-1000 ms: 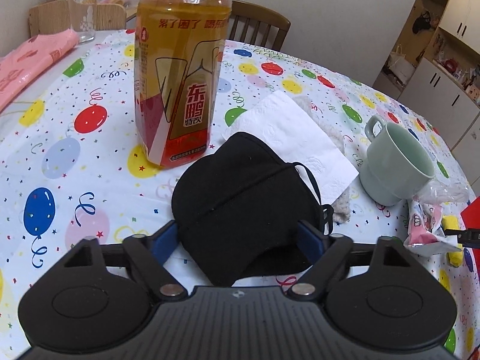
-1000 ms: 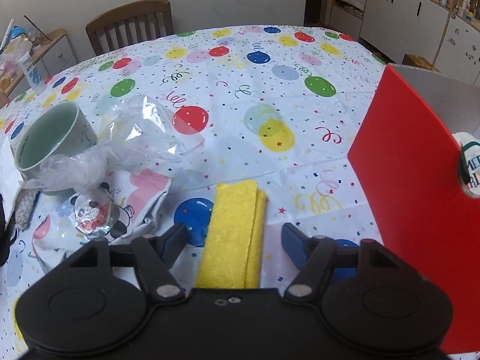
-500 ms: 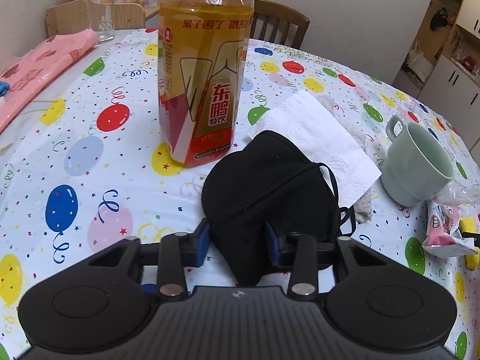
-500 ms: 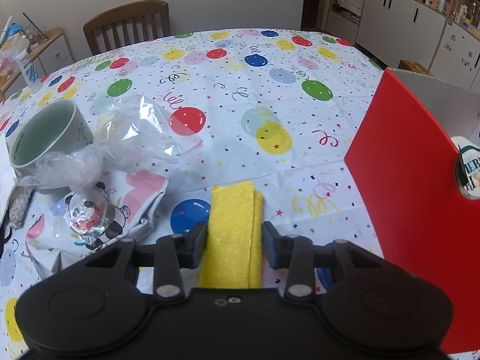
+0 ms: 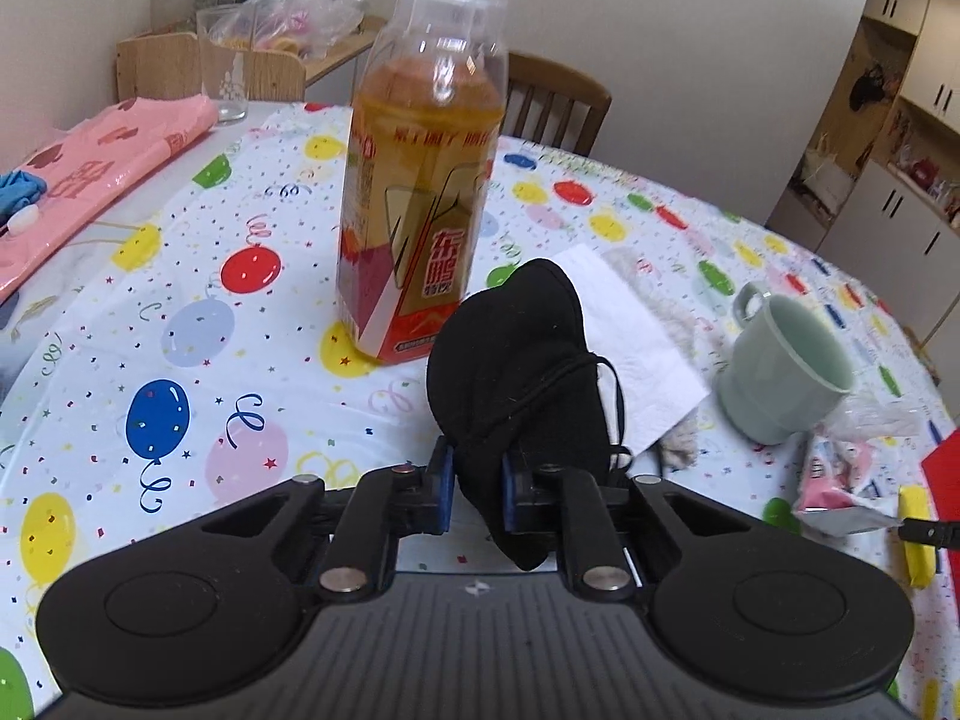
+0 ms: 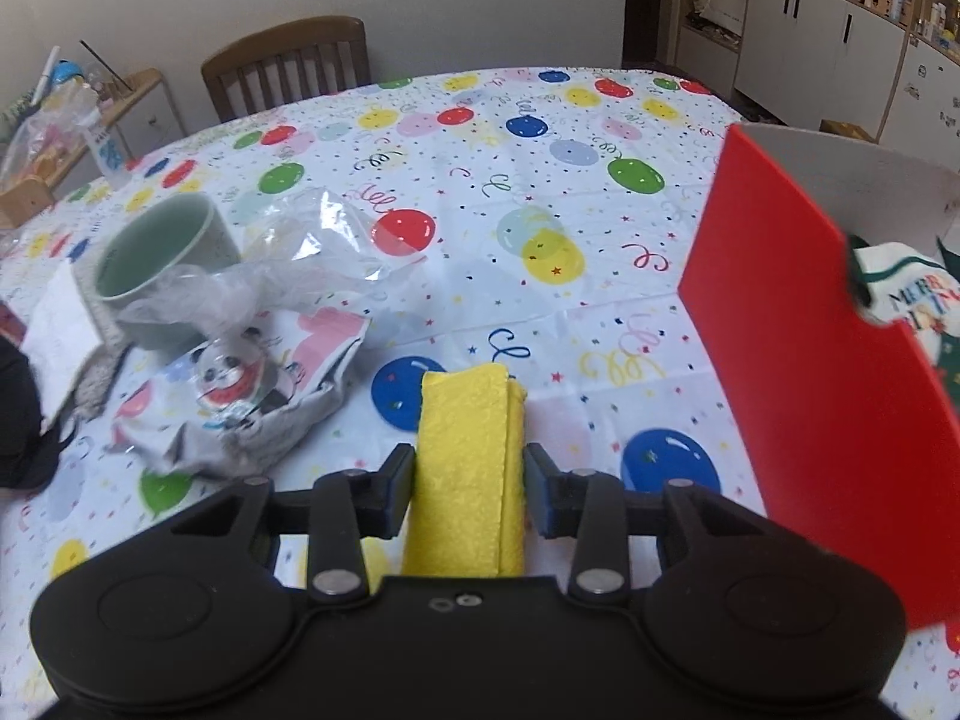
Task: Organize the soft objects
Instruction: 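Carry the black mask and yellow sponge over the shoebox with both tools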
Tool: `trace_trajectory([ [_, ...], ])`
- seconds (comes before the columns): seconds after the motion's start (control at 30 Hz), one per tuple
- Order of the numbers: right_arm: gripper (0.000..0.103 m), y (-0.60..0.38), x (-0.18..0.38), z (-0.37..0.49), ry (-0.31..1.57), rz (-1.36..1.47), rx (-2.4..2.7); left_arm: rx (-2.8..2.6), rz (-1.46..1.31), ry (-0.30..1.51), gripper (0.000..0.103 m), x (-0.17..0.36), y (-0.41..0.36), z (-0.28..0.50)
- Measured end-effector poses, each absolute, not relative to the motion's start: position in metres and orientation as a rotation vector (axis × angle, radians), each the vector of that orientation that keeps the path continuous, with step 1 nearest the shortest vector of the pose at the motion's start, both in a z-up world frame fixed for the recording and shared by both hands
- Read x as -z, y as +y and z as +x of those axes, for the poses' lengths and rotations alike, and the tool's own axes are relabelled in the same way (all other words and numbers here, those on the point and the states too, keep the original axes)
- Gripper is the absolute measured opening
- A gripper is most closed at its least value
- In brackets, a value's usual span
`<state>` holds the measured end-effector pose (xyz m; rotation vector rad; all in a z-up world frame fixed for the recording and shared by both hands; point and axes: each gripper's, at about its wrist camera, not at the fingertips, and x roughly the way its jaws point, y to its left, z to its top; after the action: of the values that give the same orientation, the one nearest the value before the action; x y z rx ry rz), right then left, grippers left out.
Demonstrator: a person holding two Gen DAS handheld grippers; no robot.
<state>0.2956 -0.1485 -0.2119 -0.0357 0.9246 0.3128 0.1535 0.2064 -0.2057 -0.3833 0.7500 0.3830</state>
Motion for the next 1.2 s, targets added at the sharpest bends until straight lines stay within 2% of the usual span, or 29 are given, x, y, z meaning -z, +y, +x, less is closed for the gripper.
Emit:
trace_trajectory([
  [0.7,0.037,-0.224,0.130,0.235,0.852,0.064,-0.390,-0.230,-0.441,0.690,0.015,0.146,0.163,0.117],
  [1.2,0.037,-0.301,0.098,0.243,0.782,0.093,-0.293,0.054,-0.408,0.621,0.015,0.085,0.064,0.163],
])
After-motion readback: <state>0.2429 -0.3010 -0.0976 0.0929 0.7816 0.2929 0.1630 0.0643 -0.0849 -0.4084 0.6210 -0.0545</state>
